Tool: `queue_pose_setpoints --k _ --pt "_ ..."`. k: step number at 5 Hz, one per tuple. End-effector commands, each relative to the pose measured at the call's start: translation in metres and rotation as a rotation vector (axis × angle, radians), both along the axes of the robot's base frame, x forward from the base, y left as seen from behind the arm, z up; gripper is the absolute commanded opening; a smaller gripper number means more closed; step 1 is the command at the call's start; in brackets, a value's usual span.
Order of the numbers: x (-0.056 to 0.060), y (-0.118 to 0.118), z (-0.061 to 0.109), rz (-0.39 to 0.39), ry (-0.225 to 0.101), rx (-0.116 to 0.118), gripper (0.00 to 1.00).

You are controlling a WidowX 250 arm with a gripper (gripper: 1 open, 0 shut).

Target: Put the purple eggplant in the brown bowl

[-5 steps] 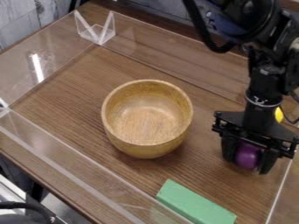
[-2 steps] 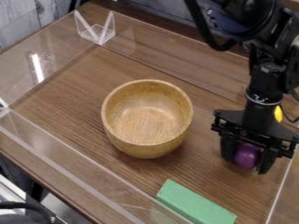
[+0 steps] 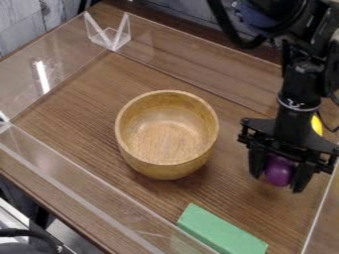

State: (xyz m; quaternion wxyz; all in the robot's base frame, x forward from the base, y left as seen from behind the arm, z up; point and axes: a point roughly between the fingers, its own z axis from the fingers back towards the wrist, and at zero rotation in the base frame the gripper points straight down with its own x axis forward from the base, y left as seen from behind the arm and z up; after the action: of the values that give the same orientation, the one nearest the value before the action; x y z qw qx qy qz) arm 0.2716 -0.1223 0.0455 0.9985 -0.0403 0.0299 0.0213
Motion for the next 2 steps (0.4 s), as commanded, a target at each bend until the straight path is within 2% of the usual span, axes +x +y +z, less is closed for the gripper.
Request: queue_pose_setpoints --k 1,2 --pt "0.011 0.003 0.039 0.015 -0.096 -0.034 0.0" --pt "0.008 0.011 0.064 0.026 -0.126 -0.034 0.0"
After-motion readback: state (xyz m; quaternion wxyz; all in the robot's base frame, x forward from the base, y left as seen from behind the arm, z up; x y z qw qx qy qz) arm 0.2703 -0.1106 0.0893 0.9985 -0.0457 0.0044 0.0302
